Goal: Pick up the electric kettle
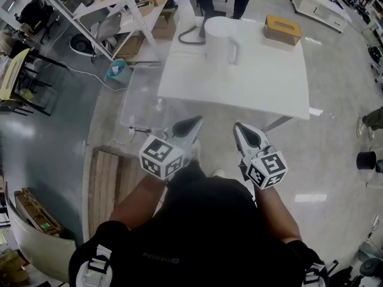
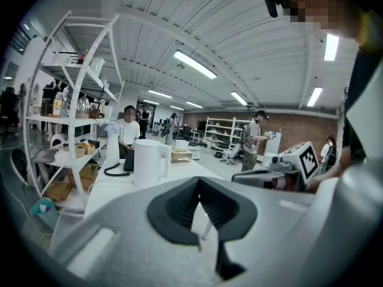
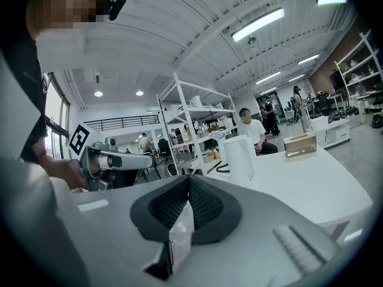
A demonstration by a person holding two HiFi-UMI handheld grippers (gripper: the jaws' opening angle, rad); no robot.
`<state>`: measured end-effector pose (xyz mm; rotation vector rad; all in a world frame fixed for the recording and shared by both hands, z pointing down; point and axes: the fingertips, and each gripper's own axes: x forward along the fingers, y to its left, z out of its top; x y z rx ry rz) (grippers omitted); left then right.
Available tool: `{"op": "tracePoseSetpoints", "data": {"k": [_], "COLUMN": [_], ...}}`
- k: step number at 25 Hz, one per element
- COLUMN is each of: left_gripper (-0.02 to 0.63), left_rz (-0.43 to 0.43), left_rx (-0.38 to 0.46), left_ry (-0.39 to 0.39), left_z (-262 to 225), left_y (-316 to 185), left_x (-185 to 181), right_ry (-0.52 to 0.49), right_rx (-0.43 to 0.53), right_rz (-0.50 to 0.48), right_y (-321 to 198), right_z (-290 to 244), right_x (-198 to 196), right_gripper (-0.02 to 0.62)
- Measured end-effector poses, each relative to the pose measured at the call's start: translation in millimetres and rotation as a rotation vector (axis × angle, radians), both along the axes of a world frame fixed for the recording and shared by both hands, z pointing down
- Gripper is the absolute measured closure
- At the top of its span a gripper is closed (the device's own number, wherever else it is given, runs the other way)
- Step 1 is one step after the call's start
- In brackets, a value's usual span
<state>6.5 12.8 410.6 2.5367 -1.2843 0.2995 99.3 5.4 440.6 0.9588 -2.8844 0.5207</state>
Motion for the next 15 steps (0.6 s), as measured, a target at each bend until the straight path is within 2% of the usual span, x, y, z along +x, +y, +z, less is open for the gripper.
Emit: {"op": "tracePoseSetpoints", "data": {"k": [15], "left_gripper": [0.603], "left_rz": [0.012], "left_rx": [-0.027], "left_ry": [0.005], "left_z": [12], "left_y": [-43], "left_x": [-28], "right_ry": [0.028], "right_rx": [-0.034], "right_rz": [0.009], "right_y": [-39], "right_z": [10], "right_x": [-29], "right_gripper": [0.591]}}
